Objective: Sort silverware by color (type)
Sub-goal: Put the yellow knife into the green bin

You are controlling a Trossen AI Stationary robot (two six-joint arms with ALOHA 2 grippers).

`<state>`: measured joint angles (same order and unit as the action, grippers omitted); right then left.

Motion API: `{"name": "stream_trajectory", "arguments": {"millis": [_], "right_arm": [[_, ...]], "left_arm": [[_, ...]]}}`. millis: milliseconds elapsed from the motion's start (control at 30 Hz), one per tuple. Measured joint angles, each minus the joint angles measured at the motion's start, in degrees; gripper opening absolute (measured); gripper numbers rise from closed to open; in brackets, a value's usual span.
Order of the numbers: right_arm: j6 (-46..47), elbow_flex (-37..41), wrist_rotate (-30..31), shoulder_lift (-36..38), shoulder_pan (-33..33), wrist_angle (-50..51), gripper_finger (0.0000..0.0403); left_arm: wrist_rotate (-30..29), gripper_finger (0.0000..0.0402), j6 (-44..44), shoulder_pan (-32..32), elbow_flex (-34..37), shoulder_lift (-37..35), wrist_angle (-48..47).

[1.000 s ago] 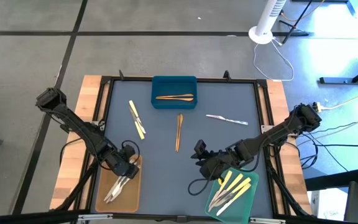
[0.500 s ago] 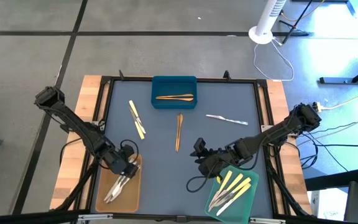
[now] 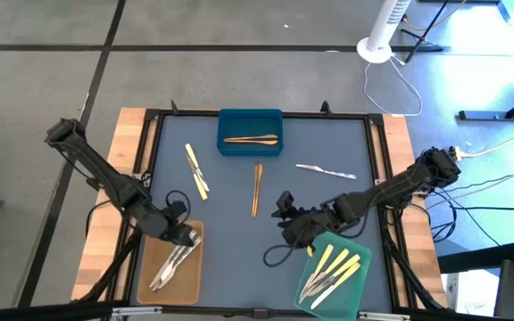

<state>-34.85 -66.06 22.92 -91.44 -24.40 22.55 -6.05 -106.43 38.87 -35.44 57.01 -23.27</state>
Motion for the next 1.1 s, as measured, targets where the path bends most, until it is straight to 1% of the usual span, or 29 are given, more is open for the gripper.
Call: {"name": "stream_trajectory", "arguments": {"millis": [100, 233, 433, 533, 767, 1000, 1100], "right_arm": [[0.04, 0.0, -0.02, 0.0, 1.05, 0.02, 0.0177], [0.05, 0.0, -0.09, 0.0, 2.8, -0.02, 0.0177], [0.09, 0.0, -4.69, 0.0, 5.4, -0.47, 0.0177], [0.1, 0.0, -5.63, 0.0, 5.86, -0.85, 0.0177], [0.45, 0.0, -4.56, 0.0, 5.68, -2.12, 0.0177], [6.27, 0.0, -4.52, 0.01, 5.68, -1.62, 0.0177], [9.16, 0.0, -4.53, 0.31, 5.68, -1.03, 0.0177]], "left_arm": [[-4.67, 0.0177, -0.02, 0.01, 0.0, -2.72, 0.15], [-13.47, 0.0177, 0.46, 0.01, -0.02, -5.63, -0.18], [-24.47, 0.0177, 3.57, -0.14, -0.02, -8.14, -0.39], [-28.77, 0.0177, 6.31, -0.93, -0.02, -8.87, -0.52], [-33.06, 0.0177, 15.4, -4.93, -0.02, -10.87, -0.28], [-37.06, 0.0177, 26.82, -8.95, -0.02, -11.45, -0.22], [-38.3, 0.0177, 29.57, -11.27, -0.02, -11.43, -0.22]]}}
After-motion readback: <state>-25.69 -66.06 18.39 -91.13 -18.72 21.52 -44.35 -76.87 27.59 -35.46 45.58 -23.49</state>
